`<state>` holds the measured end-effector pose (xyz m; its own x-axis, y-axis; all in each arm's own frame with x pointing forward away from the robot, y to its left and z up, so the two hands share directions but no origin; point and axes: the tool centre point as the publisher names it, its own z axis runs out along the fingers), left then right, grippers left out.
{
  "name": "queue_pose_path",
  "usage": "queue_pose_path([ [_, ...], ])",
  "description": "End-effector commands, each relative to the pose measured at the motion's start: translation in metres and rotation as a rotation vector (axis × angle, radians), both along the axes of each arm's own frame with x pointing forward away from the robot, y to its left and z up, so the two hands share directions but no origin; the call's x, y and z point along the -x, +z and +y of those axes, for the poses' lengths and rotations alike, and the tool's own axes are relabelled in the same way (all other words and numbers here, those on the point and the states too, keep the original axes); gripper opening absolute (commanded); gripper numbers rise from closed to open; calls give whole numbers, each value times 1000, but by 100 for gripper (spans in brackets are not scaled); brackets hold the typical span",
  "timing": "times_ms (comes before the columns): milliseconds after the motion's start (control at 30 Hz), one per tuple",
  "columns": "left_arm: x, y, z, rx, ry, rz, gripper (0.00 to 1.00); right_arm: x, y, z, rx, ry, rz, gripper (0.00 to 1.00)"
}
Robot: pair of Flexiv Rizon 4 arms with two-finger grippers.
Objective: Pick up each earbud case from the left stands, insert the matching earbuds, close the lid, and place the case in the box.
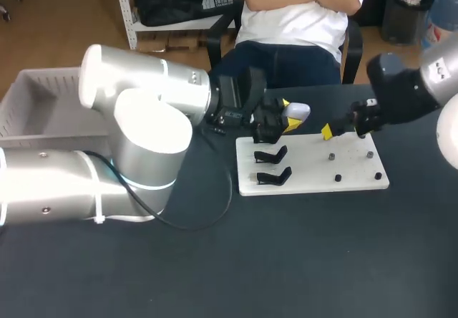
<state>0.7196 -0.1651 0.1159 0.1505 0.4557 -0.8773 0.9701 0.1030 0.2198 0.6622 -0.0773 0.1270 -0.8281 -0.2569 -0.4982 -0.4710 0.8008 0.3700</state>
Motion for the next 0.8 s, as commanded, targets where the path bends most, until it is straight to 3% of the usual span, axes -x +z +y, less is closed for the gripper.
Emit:
queue_pose_path([
  [33, -8, 3, -9, -14, -8, 1, 0, -7, -2, 8, -3, 21, 16, 100],
  [800, 22, 1, -18, -18, -75, -22, 0, -18, 0, 12, 5, 18, 19, 100],
])
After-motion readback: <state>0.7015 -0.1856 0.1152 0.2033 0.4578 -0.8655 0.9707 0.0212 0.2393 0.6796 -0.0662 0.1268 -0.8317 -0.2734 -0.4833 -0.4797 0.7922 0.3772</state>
